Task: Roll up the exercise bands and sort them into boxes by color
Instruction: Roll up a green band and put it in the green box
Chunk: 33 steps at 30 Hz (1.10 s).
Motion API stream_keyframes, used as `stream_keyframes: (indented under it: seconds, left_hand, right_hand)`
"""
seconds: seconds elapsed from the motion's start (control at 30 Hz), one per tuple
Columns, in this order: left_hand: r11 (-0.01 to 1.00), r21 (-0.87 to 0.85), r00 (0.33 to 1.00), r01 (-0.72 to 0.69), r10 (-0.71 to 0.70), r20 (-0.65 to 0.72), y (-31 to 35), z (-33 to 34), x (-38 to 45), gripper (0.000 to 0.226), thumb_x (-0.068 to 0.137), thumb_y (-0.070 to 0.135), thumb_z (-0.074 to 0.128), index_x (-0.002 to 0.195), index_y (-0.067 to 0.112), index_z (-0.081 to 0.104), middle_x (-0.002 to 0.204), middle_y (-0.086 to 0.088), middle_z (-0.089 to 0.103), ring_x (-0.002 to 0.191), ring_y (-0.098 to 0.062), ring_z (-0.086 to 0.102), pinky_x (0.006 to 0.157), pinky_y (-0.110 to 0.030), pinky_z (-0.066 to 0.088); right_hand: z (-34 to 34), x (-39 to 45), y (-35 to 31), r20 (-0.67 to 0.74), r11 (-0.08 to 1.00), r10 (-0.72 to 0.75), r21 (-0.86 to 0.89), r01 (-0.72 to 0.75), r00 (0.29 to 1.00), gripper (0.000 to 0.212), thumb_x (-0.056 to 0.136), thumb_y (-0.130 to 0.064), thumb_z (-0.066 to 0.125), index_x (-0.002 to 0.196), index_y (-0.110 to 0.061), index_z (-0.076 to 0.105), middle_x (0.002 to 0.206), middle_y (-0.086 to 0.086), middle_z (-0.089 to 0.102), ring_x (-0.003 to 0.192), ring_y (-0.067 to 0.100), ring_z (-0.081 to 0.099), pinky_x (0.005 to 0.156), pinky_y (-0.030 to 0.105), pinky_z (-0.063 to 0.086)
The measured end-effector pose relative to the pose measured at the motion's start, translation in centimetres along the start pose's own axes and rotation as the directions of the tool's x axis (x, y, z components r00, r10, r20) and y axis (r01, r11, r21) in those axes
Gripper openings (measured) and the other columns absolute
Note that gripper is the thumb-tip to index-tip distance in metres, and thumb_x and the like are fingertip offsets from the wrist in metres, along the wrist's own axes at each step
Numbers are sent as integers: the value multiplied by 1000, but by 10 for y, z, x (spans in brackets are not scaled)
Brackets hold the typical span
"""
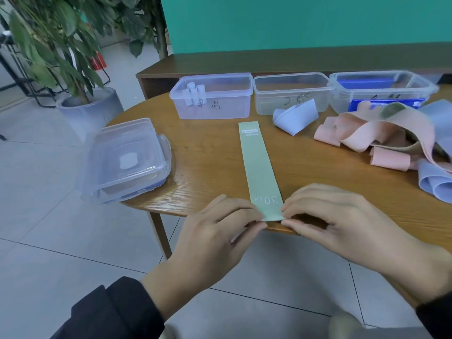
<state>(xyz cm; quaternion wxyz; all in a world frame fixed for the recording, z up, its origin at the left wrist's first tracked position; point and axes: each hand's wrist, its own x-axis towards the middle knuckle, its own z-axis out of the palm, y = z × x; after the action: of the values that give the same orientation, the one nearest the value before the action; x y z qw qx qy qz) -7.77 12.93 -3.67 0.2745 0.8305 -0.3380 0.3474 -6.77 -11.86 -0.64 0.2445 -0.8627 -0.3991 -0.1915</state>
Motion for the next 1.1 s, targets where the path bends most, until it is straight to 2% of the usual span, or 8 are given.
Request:
stream_keyframes:
  seconds: [0.2,0.37,0.53,0.63,0.8,0.93,1.1]
  left_hand:
    - [998,-27,997,56,-55,53,3,-2,-1,10,92,24,77,94,15,79,97,6,70,87,-12,64,71,-28,53]
    - [978,-78,977,195,-187,98,6,-5,-1,14,92,33,72,94,21,79,98,10,62,86,-4,62,67,-27,53]
    - [937,-136,938,323,-297,181,9,-9,6,15,91,36,69,90,24,78,97,15,57,83,-9,64,64,-33,56]
    - [919,-133,918,370,-341,201,10,-10,8,12,87,37,72,88,27,79,95,17,57,83,-9,65,64,-33,56]
    - [941,-108,938,320,-298,176,12,-13,6,15,89,40,71,91,28,80,95,17,65,83,-4,66,66,-23,53]
    - [971,-63,963,229,-217,158,12,-12,5,11,91,33,74,92,24,80,94,15,70,86,-4,63,67,-30,54]
    - [980,-47,970,191,-182,164,12,-13,5,7,91,27,76,93,20,79,95,13,71,88,-5,62,69,-30,54]
  right_hand:
    - [-3,1,-1,56,994,72,84,-76,996,6,94,-28,73,93,-22,73,100,-16,67,97,5,65,80,32,54]
    - [-6,5,-4,133,956,213,177,-235,968,11,90,-39,68,86,-30,73,107,-22,64,101,0,63,87,16,46]
    - [-11,10,-4,183,921,271,235,-310,945,7,87,-27,76,81,-30,75,108,-20,66,103,3,65,87,12,44]
    - [-12,13,-4,210,903,296,257,-345,932,9,84,-27,79,78,-31,74,107,-20,65,102,4,65,86,11,44]
    - [-9,10,-3,183,915,273,254,-314,944,12,80,-23,83,76,-28,73,103,-19,68,101,4,66,83,9,44]
    - [-8,7,-2,149,934,234,241,-265,961,9,80,-28,81,81,-28,72,101,-20,70,102,3,66,85,11,46]
    - [-7,6,0,129,971,161,157,-180,978,12,88,-35,76,98,-29,75,102,-20,69,102,6,65,85,23,50]
